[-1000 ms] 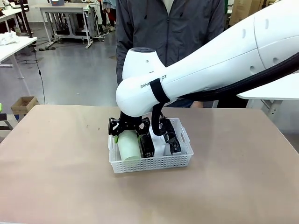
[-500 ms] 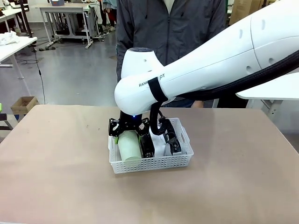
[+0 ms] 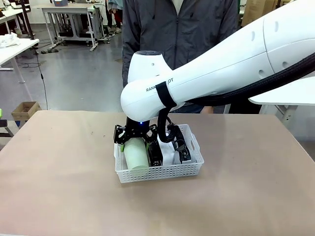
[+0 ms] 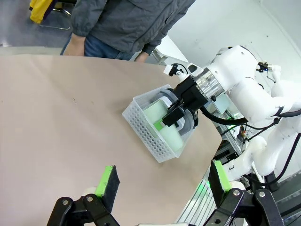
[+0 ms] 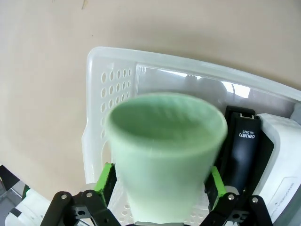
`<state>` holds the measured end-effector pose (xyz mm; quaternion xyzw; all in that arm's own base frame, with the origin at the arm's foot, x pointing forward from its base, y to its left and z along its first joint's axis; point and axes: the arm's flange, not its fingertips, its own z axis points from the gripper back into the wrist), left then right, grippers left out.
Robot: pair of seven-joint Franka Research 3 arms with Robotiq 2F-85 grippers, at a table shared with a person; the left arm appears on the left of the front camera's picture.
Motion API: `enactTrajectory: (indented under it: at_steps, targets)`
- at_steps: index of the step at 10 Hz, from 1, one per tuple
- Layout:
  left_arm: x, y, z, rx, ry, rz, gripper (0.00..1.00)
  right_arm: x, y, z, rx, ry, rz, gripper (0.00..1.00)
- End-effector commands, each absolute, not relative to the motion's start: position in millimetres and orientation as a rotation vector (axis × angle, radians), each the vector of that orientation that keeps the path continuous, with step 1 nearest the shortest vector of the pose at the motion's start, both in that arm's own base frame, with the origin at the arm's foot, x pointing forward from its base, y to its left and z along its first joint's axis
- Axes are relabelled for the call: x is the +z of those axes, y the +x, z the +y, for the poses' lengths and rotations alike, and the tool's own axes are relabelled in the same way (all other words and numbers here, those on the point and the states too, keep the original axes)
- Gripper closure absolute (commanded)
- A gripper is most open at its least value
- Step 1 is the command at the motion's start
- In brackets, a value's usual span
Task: Efficiently arrange items inside the basket to fit them all.
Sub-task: Pick up the Reusable plastic cup and place it inside the Organizing basket.
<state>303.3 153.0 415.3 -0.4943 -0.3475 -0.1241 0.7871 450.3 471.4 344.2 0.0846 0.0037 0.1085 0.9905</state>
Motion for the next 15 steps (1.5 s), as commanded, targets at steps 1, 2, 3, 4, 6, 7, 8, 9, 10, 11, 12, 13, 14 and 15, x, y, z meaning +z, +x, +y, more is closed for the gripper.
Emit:
enactTrajectory:
  at_steps: [1, 2, 3, 4, 6, 7, 8, 9, 10, 11, 12, 13, 14, 15]
  targets:
    - [419.4, 303.6, 151.8, -0.263, -1.081, -0.762, 0.00, 343.8, 449.4, 470.4, 0.230, 0.205, 0.014, 0.00]
    - [419.4, 303.6, 151.8, -0.263, -1.081, -0.762, 0.00, 341.2, 449.5, 472.6, 0.230, 0.209, 0.015, 0.00]
    - [419.4, 303.6, 151.8, -0.263, -1.081, -0.762, 0.00, 340.6, 449.7, 473.3, 0.230, 0.205, 0.013, 0.00]
    - [419.4, 303.6, 151.8, -0.263, -1.081, -0.762, 0.00, 340.6, 449.5, 473.5, 0.231, 0.198, 0.009, 0.00]
    - [419.4, 303.6, 151.8, -0.263, -1.081, -0.762, 0.00, 342.8, 449.8, 470.9, 0.224, 0.186, 0.004, 0.00]
    - [419.4, 303.6, 151.8, -0.263, -1.081, -0.762, 0.00, 352.6, 450.3, 462.4, 0.239, 0.174, -0.012, 0.00]
    - [419.4, 303.6, 151.8, -0.263, -1.081, -0.762, 0.00, 370.4, 448.1, 448.6, 0.272, 0.272, 0.004, 0.00]
    - [419.4, 303.6, 151.8, -0.263, -1.081, -0.762, 0.00, 398.0, 442.6, 425.5, 0.317, 0.368, 0.026, 0.00]
    - [419.4, 303.6, 151.8, -0.263, -1.081, -0.762, 0.00, 423.9, 436.3, 400.3, 0.314, 0.402, 0.017, 0.00]
    - [419.4, 303.6, 151.8, -0.263, -1.081, -0.762, 0.00, 447.9, 430.9, 370.8, 0.291, 0.434, 0.009, 0.00]
    - [419.4, 303.6, 151.8, -0.263, -1.081, -0.762, 0.00, 465.2, 428.9, 338.3, 0.277, 0.480, 0.016, 0.00]
    - [419.4, 303.6, 151.8, -0.263, -1.081, -0.762, 0.00, 476.2, 430.1, 296.8, 0.287, 0.618, 0.033, 0.00]
    - [419.4, 303.6, 151.8, -0.263, -1.081, -0.762, 0.00, 480.3, 428.0, 261.5, 0.297, 0.776, 0.054, 0.00]
    - [419.4, 303.6, 151.8, -0.263, -1.081, -0.762, 0.00, 481.1, 422.9, 225.3, 0.314, 0.916, 0.058, 0.00]
